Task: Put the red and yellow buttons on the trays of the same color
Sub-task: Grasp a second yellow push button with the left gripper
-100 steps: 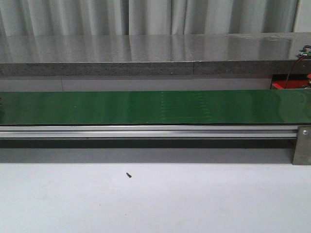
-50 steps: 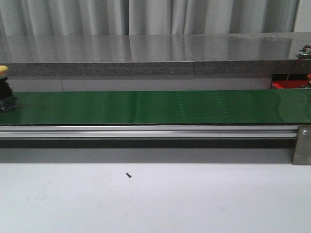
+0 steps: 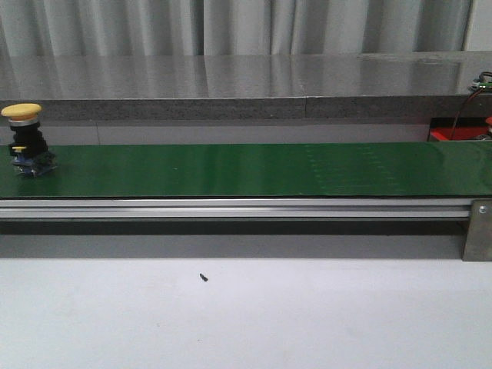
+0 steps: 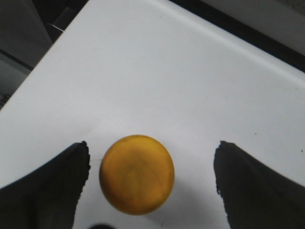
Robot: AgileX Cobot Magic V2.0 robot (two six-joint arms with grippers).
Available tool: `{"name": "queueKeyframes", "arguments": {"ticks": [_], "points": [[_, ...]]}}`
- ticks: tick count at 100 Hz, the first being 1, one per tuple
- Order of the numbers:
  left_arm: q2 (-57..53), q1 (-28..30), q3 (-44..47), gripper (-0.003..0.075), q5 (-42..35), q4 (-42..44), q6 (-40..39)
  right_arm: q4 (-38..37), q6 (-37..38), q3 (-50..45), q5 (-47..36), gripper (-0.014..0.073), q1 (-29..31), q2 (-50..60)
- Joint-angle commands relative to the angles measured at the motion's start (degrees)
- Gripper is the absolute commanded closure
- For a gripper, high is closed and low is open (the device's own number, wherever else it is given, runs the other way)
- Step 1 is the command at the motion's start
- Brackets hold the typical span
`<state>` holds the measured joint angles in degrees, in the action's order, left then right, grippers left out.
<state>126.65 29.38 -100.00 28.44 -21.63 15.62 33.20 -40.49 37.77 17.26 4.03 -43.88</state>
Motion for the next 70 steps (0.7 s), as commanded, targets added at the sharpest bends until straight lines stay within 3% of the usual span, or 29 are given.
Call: {"name": "queueKeyframes", "arguments": {"ticks": [1, 31, 70], "points": [[-3.36, 0.20, -1.81, 0.0185, -3.81, -0.54, -0.58, 0.89, -0.03, 1.59, -3.60, 0.0662, -0.11, 0.50], [-3.34, 0.20, -1.81, 0.0229, -3.54, 0.36, -0.58, 0.89, -0.03, 1.59, -3.60, 0.0662, -0.11, 0.50], [-3.34, 0.20, -1.81, 0.0229, -2.21, 0.48, -0.58, 0.89, -0.03, 1.59, -3.60, 0.0662, -0.11, 0.50]]}}
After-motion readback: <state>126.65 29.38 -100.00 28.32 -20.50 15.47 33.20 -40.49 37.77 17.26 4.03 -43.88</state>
